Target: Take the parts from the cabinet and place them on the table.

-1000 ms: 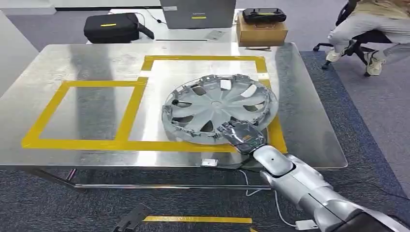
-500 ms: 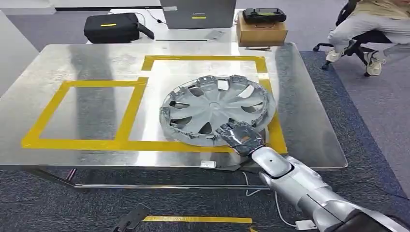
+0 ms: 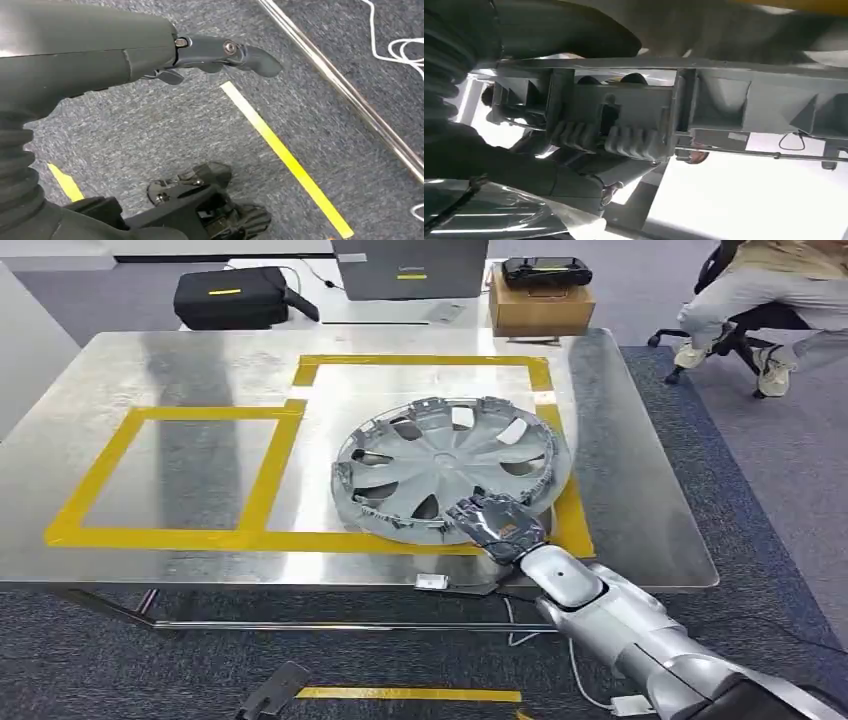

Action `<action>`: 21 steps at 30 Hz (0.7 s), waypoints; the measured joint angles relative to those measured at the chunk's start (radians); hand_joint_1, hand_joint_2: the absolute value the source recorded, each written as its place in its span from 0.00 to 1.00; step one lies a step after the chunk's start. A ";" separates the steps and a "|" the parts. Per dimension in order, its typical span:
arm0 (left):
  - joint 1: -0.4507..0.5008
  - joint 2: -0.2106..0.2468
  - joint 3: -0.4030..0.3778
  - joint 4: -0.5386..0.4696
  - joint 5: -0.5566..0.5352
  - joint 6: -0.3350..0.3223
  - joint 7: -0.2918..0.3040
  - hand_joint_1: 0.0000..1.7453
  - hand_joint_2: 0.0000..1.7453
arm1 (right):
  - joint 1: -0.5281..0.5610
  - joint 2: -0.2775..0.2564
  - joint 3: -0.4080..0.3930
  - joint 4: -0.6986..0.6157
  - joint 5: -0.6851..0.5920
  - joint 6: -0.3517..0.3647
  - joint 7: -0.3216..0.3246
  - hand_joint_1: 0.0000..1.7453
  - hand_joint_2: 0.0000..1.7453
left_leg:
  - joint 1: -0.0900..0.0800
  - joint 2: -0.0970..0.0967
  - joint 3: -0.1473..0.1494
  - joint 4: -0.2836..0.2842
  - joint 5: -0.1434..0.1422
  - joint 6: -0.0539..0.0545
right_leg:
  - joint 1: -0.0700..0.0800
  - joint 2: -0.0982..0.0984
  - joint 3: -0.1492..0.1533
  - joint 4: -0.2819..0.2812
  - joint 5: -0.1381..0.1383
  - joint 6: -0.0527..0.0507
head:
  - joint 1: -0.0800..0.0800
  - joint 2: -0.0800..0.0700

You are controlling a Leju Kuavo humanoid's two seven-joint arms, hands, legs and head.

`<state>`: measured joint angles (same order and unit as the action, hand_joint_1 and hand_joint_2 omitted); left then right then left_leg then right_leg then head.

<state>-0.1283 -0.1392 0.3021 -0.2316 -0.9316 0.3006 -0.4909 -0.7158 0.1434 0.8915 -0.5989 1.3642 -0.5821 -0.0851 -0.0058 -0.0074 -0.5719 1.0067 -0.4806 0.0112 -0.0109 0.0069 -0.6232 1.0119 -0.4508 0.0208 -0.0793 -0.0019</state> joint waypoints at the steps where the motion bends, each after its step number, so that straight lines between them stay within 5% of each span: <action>1: 0.000 0.000 0.000 0.000 0.000 0.000 -0.001 0.00 1.00 | 0.000 0.000 0.000 0.001 0.000 0.000 0.000 0.82 1.00 | 0.000 0.000 0.000 0.000 0.000 0.000 | 0.000 0.000 0.000 0.000 0.000 0.000 | 0.000 0.000; 5: 0.000 0.000 0.000 0.000 0.000 -0.001 -0.003 0.00 1.00 | 0.000 0.000 0.000 0.002 0.000 0.000 0.000 0.82 1.00 | 0.000 0.000 0.000 0.000 0.000 0.000 | 0.000 0.000 0.000 0.000 0.000 0.000 | 0.000 0.000; 6: 0.000 0.000 0.000 0.000 0.000 -0.001 -0.003 0.00 1.00 | 0.000 0.000 0.000 0.003 0.000 0.000 0.000 0.00 0.00 | 0.000 0.000 0.000 0.000 0.000 0.000 | 0.000 0.000 0.000 0.000 0.000 0.000 | 0.000 0.000; 7: 0.000 0.000 0.000 0.000 0.000 -0.001 -0.003 0.00 1.00 | 0.000 0.000 0.000 0.003 0.001 0.000 0.000 0.00 0.00 | 0.000 0.000 0.000 0.000 0.000 0.000 | 0.000 0.000 0.000 0.000 0.000 0.000 | 0.000 0.000; 8: 0.000 0.001 0.000 0.000 0.000 0.000 -0.003 0.00 0.00 | -0.001 0.000 0.000 0.004 0.002 0.000 0.000 0.00 0.00 | 0.000 0.000 0.000 0.000 0.000 0.000 | 0.000 0.000 0.000 0.000 0.000 0.000 | 0.000 0.000; 21: 0.000 0.001 0.000 0.000 -0.002 0.021 0.022 0.00 0.00 | -0.002 -0.001 0.011 0.013 -0.003 0.000 0.002 0.00 0.00 | 0.000 0.000 0.000 0.000 0.000 0.000 | 0.000 0.000 0.000 0.000 0.000 0.000 | 0.000 0.000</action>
<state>-0.1285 -0.1385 0.3021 -0.2316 -0.9331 0.3216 -0.4688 -0.7180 0.1427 0.9026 -0.5863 1.3615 -0.5821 -0.0832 -0.0058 -0.0074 -0.5717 1.0067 -0.4806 0.0112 -0.0108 0.0071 -0.6232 1.0120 -0.4508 0.0208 -0.0793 -0.0019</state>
